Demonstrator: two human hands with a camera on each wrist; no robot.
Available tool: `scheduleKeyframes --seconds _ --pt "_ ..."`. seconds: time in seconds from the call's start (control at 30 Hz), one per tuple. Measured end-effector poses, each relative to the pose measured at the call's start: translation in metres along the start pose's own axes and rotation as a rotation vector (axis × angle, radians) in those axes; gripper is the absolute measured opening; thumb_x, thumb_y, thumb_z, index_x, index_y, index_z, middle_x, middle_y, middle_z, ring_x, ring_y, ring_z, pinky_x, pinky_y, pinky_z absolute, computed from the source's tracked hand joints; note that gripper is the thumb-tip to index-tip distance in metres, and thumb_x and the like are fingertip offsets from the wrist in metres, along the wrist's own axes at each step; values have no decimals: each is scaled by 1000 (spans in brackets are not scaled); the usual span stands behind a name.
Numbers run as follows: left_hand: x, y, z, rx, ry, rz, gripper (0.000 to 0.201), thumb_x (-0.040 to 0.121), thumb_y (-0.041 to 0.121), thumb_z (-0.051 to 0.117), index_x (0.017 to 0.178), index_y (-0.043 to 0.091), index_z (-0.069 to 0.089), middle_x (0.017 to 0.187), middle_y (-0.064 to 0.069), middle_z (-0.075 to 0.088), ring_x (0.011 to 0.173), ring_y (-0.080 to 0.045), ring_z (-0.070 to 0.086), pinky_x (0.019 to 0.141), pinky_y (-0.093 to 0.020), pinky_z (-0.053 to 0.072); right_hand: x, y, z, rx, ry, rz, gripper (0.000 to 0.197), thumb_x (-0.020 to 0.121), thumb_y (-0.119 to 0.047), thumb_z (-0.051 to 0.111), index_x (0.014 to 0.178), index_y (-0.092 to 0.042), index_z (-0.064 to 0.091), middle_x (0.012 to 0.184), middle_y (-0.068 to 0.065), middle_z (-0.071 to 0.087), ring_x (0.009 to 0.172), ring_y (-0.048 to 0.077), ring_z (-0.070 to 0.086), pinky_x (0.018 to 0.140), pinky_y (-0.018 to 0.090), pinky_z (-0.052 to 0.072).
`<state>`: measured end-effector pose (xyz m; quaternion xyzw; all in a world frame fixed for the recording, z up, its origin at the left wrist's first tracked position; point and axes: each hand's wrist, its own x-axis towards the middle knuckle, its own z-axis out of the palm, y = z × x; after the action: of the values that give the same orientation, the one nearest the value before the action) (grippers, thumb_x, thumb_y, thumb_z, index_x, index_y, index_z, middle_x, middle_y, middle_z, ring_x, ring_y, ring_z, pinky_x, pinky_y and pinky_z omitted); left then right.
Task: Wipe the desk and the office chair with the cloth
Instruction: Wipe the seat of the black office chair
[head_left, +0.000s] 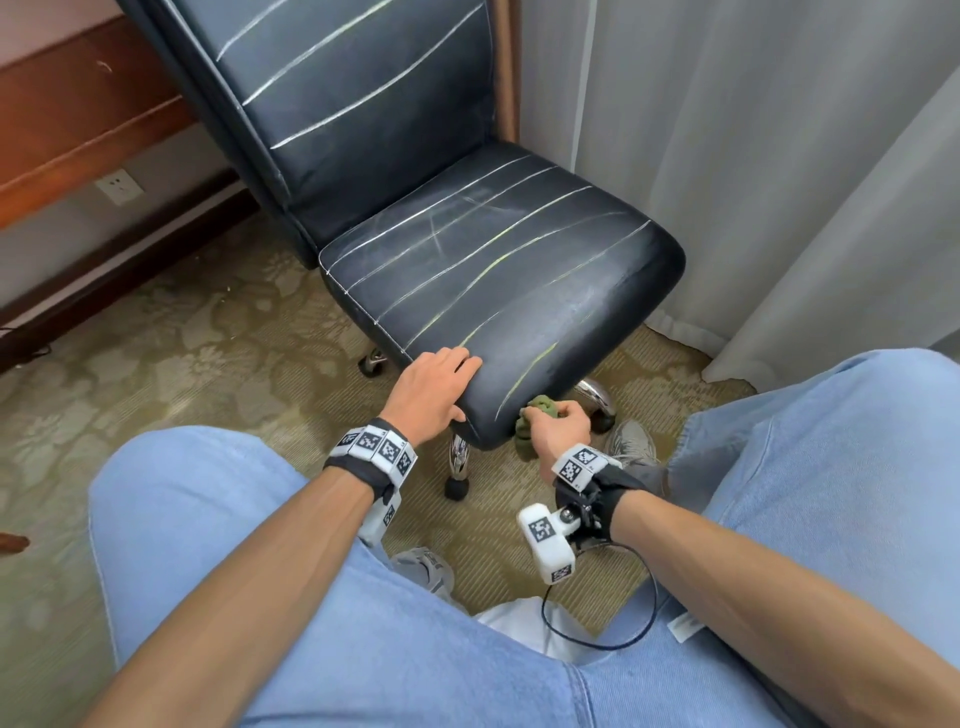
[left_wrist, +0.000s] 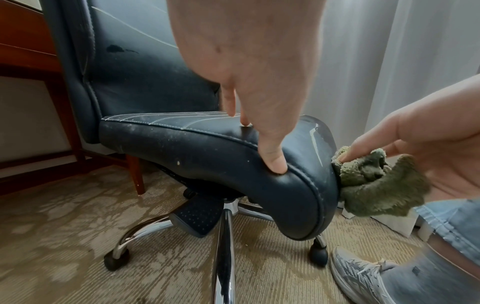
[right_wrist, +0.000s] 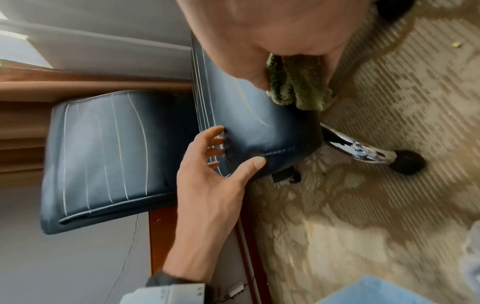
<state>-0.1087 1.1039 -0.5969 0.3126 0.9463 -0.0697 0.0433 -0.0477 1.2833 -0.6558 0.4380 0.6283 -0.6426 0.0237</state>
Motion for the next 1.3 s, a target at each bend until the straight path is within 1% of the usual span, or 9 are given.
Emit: scheduleKeyframes --seconds 0.1,0.27,0.37,0.43,0.57,0.63,0.9,1.1,1.3 --pt "-3 -3 2 -49 22 -32 89 71 36 91 146 11 50 138 -7 55 118 -27 57 96 -41 48 -16 -2 2 67 -114 99 24 87 -5 78 88 -11 55 81 13 65 58 23 61 44 29 51" --pt "-8 -8 -1 -104 29 -68 91 69 40 92 144 12 50 139 -5 55 117 -26 57 96 -41 49 -21 -18 5 170 -349 297 6 90 0 71 90 -1 66 82 19 67 73 34 70 69 53 61" --pt "-7 -18 -7 -184 26 -115 90 66 42 94 141 15 52 137 -1 56 119 -25 58 98 -43 49 -16 -46 -1 223 -387 116 13 85 -10 77 85 -11 64 80 15 60 59 24 61 54 42 58" --pt "-6 -24 -8 -203 12 -90 85 67 38 94 139 17 54 136 0 56 119 -25 57 98 -45 49 -6 -75 -15 227 -320 -57 18 85 -9 79 94 -8 63 81 14 64 61 23 63 50 33 54" --pt "-6 -25 -5 -134 11 -4 75 70 31 93 135 17 58 133 0 57 117 -24 58 93 -45 49 28 -130 -54 -64 -71 -449 32 77 -22 87 102 -16 67 100 4 72 90 18 71 80 34 60" --pt "-8 -23 -2 -99 29 18 69 70 31 92 130 16 60 127 0 59 110 -25 60 88 -44 50 47 -144 -70 -189 -45 -526 31 78 -24 86 103 -20 67 94 -4 70 85 10 70 78 28 59" --pt "-22 -20 1 -153 112 17 53 77 30 88 118 16 58 116 0 59 98 -22 58 82 -37 50 144 -206 -102 -281 211 -503 35 78 -16 81 111 -14 71 104 4 71 95 20 69 85 25 55" --pt "-15 -22 7 -164 134 21 56 73 27 91 117 14 59 117 -1 60 96 -22 59 80 -36 50 199 -215 -99 -487 237 -614 39 84 -10 73 123 -6 66 124 15 68 115 30 62 94 26 45" --pt "-10 -21 10 -185 151 44 53 78 28 88 119 15 58 118 1 60 99 -21 58 82 -36 51 235 -228 -80 -540 231 -676 29 84 -7 61 112 -9 68 116 15 69 108 33 64 94 35 50"
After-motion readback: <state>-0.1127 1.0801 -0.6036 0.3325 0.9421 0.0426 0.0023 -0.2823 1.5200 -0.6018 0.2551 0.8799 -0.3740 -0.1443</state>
